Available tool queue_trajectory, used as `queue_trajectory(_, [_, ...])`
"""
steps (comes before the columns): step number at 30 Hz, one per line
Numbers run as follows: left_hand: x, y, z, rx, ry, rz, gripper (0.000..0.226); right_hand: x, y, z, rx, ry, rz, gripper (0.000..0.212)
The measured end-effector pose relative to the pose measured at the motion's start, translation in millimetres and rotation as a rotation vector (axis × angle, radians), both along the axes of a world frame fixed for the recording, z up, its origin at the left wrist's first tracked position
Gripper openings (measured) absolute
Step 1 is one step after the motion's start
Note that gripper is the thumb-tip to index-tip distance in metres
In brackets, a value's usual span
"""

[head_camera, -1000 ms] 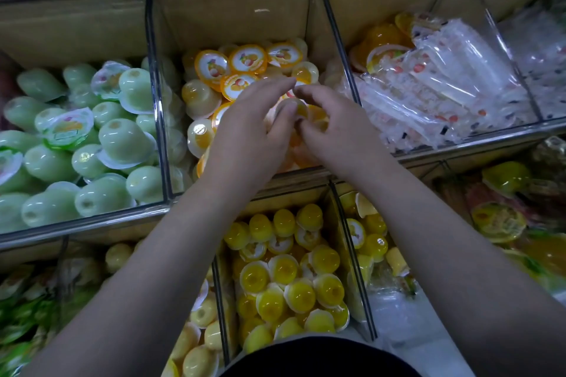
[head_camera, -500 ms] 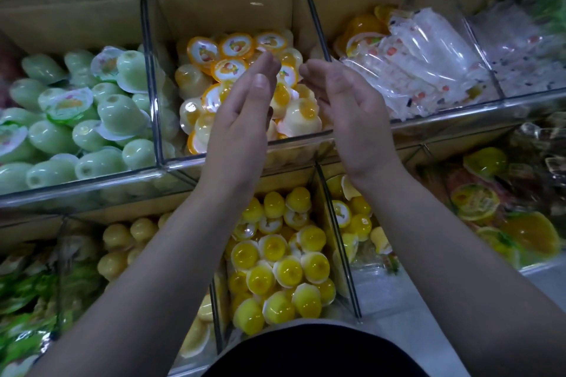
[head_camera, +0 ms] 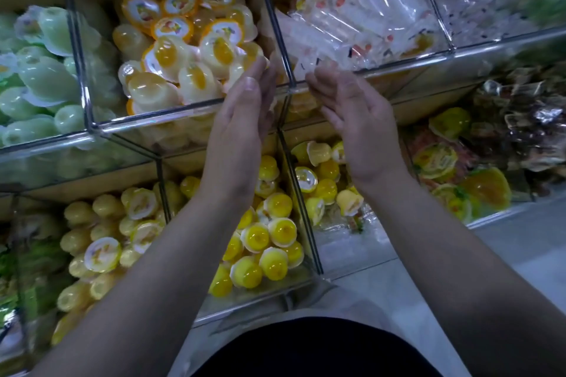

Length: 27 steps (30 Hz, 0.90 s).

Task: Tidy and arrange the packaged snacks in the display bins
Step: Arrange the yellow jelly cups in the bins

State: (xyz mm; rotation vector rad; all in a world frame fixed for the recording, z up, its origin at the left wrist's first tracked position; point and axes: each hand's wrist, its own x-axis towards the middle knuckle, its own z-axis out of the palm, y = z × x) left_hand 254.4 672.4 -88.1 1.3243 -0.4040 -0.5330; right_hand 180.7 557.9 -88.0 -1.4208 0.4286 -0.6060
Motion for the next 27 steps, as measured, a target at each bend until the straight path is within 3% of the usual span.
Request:
queue_trajectory(13, [-34,-48,-34,0.058,0.137,0.022,0.044,-43,-52,-38,0.042,0.166,-0.017,0.036])
queue_trajectory(20, [-41,-78,-60,0.133,0.212,0.029,0.043,-49,-77,-67,0.064,0.264,-0.002,0.039])
queue_trajectory(25, [-40,-94,-84,0.202,0.319,0.09,0.042,-43,-94,-89,0.091,0.353,0.013,0.026])
queue_trajectory(27, [-38,-97,-94,0.248,0.34,0.081,0.042,-40,-100,-98,0.077,0.41,0.028,0.033])
